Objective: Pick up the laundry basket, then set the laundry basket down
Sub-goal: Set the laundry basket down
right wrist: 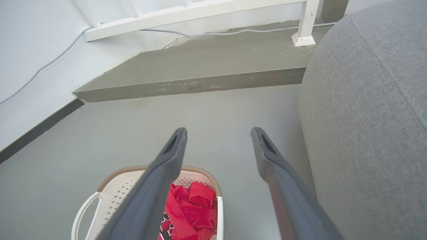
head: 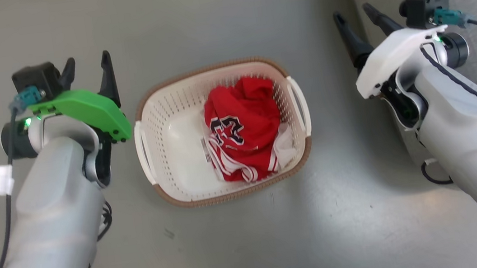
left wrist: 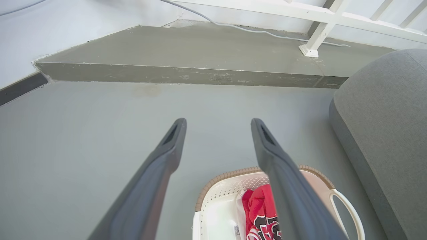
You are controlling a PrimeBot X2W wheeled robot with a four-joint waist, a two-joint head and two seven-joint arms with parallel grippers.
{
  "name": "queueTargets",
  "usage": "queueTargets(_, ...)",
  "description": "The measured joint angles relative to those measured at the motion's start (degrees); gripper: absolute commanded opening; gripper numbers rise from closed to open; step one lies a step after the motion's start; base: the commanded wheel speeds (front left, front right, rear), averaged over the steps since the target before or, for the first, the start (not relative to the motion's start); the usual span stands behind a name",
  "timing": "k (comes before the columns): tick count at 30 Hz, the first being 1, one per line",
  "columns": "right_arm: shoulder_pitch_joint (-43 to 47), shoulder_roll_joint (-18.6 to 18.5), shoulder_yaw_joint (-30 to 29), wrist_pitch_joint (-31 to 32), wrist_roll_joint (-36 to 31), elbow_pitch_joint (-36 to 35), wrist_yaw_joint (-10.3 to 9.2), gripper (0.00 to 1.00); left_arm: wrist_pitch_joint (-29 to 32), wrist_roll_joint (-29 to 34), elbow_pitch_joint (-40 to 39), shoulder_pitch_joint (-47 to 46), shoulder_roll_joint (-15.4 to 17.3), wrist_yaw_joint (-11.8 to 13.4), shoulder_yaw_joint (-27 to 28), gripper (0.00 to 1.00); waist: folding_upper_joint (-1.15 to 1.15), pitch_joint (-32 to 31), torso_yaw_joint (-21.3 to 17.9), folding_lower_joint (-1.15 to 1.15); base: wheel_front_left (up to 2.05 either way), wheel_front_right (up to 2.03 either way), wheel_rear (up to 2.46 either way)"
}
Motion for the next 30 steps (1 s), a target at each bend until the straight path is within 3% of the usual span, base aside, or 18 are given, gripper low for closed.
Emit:
queueTargets(13,7.8,-0.7,-5.3,0.0,-7.3,-12.1,-4.64,1.00,0.0,6.1,-13.9,10.4,2.4,5.1,5.1,1.00,0.00,-9.6,-0.7,0.00,0.00,0.00,0.00)
queueTargets(30,20.7,-1.9,-9.9,0.0,-15.1,-25.1,-8.68,1.00,0.0,12.3,-28.6,26.5,2.3,7.1,8.7,1.00,0.00,-21.1,-1.6,0.00,0.00,0.00,0.00)
